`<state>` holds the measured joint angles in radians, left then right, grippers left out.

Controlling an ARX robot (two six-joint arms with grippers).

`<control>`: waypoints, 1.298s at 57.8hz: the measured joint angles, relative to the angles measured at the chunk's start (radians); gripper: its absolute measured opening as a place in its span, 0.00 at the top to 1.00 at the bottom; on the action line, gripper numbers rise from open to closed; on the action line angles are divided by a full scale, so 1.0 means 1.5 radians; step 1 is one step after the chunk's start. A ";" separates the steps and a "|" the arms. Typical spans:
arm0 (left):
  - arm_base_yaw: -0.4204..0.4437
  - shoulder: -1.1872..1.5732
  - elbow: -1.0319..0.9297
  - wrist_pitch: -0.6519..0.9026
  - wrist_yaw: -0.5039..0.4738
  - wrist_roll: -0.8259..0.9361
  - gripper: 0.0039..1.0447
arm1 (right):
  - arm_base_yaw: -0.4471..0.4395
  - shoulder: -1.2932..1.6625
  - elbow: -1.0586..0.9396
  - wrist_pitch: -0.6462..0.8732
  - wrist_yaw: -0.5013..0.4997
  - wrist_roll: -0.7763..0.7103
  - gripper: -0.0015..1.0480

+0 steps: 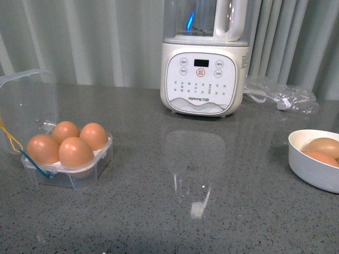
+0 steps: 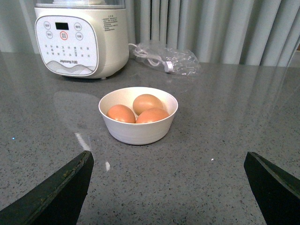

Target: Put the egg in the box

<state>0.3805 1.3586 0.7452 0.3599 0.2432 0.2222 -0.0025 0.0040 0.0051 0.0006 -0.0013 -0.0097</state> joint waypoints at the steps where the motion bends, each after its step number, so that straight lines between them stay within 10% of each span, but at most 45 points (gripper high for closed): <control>1: 0.001 0.005 0.005 0.000 0.003 -0.002 0.06 | 0.000 0.000 0.000 0.000 0.000 0.000 0.07; 26: -0.044 0.023 0.047 0.008 0.037 -0.009 0.06 | 0.000 0.000 0.000 0.000 0.000 0.000 0.07; 75: -0.304 -0.113 -0.002 -0.050 -0.021 0.008 0.06 | 0.000 0.000 0.000 0.000 0.000 0.000 0.07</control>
<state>-0.0757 1.1889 0.7429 0.2855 0.2119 0.2348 -0.0025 0.0040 0.0051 0.0006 -0.0013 -0.0097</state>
